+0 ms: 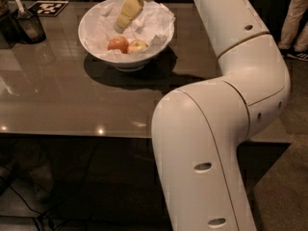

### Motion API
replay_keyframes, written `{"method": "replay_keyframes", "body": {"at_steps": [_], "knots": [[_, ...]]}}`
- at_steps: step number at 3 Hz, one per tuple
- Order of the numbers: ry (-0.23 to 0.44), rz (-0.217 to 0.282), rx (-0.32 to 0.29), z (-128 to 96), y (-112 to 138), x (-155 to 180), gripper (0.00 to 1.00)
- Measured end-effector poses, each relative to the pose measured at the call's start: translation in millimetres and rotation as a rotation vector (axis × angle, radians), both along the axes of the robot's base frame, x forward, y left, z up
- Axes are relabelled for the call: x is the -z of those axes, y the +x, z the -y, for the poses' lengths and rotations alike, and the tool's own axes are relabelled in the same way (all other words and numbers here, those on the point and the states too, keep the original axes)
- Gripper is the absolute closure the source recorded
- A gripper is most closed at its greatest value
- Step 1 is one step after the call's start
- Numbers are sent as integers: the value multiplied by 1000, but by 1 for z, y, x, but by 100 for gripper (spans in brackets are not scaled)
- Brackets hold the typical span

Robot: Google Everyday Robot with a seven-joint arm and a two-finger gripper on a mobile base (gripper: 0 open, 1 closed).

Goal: Pick apple from white bowl

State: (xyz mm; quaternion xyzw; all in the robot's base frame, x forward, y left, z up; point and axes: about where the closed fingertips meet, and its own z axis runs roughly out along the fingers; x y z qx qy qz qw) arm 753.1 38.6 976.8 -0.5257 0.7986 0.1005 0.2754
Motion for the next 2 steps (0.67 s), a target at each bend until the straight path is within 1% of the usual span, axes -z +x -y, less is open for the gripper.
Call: {"method": "replay_keyframes", "body": {"at_steps": [1, 2], "knots": [[-2, -9, 23, 5, 13, 16, 0], [-7, 1, 43, 11, 27, 30, 0]]}}
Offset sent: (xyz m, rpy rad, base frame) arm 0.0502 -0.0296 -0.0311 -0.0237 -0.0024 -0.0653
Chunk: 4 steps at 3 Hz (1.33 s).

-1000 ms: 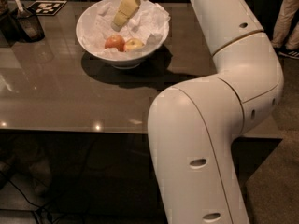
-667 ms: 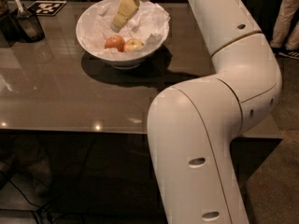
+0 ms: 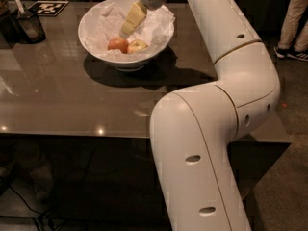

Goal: Pick apple from white bowl

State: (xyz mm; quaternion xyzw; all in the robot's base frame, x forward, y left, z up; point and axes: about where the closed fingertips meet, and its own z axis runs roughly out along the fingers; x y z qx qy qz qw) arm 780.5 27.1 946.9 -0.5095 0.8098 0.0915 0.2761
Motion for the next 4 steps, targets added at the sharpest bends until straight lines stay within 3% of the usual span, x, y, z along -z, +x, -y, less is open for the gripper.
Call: {"method": "replay_keyframes", "body": {"at_steps": [2, 4], "knots": [[-5, -7, 13, 4, 17, 28, 0], [20, -58, -4, -7, 18, 62, 0]]}}
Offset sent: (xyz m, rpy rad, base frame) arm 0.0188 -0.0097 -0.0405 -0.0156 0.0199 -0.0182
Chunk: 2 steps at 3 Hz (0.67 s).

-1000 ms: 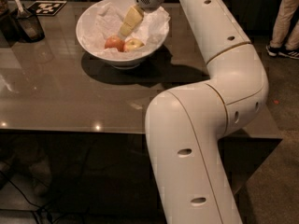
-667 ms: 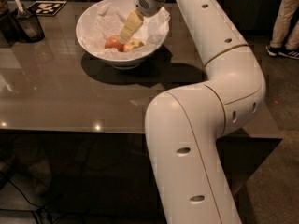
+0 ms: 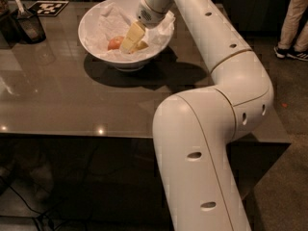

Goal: Pick apple from white bowl

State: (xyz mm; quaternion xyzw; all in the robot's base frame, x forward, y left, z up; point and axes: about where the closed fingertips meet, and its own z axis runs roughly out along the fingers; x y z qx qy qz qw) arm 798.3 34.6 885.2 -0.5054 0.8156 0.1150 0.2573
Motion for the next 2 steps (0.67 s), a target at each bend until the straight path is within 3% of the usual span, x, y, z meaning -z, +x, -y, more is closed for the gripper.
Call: {"method": "replay_keyframes", "body": {"at_steps": [2], "knots": [[-16, 83, -12, 4, 6, -7, 0]]}}
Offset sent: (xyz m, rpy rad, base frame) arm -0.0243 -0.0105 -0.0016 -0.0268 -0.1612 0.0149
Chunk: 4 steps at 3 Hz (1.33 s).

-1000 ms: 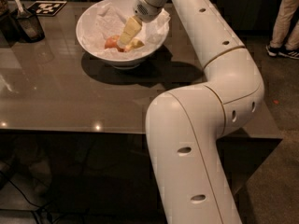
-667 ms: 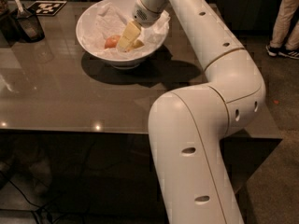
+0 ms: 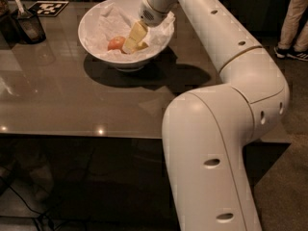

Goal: Pick apple from white bowl

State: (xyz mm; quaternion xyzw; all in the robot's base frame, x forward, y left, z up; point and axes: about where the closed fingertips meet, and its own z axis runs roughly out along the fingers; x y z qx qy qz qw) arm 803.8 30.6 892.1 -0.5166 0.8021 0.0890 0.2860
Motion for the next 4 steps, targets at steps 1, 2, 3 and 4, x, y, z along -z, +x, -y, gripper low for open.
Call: {"method": "replay_keyframes", "body": {"at_steps": [1, 2, 3, 4], "knots": [[-19, 35, -34, -5, -21, 22, 0], [-9, 34, -57, -9, -21, 25, 0], [-9, 34, -57, -9, -21, 25, 0], [-9, 34, -57, -9, -21, 25, 26]]}}
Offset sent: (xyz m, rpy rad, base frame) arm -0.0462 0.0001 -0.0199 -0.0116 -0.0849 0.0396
